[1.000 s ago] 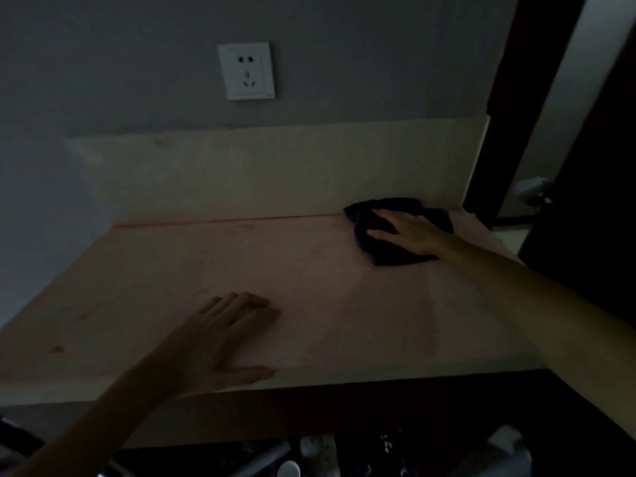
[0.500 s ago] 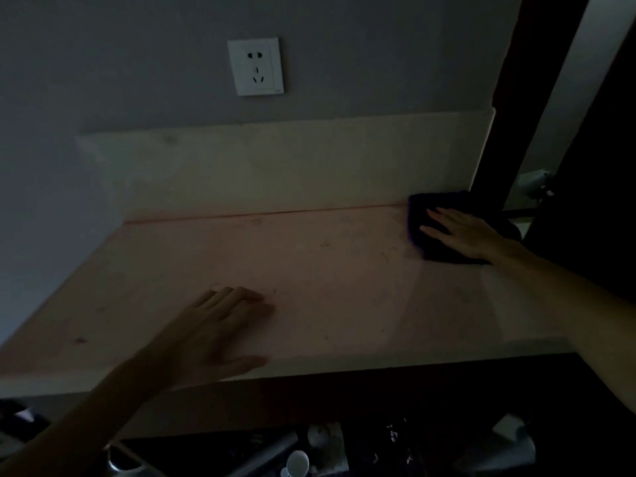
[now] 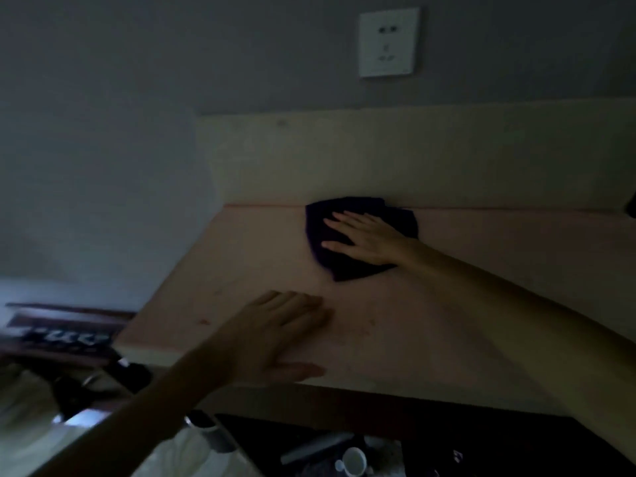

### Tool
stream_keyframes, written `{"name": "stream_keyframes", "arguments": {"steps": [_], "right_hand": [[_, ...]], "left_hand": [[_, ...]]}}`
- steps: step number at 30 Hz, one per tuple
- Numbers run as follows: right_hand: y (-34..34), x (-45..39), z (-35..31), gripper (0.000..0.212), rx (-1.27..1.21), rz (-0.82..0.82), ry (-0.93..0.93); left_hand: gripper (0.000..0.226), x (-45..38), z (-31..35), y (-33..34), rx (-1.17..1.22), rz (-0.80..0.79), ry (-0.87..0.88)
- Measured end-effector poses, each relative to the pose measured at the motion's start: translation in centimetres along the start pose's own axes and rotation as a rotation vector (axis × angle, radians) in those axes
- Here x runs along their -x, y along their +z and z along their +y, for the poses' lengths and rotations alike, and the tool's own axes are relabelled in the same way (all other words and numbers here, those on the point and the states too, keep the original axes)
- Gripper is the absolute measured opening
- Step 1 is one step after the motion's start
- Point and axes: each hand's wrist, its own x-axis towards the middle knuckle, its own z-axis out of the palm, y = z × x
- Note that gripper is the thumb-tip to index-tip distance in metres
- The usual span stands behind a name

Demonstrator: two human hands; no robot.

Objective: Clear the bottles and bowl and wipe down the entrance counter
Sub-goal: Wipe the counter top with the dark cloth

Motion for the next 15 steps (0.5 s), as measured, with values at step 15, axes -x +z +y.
{"name": "stream_keyframes", "arguments": {"steps": [15], "right_hand": [[0.5,-16.7,-17.5,0.077,0.011,-0.045,-0.469]], "left_hand": [[0.074,0.3,-0.2,0.0,-0.007,-0.008,-0.020]]}}
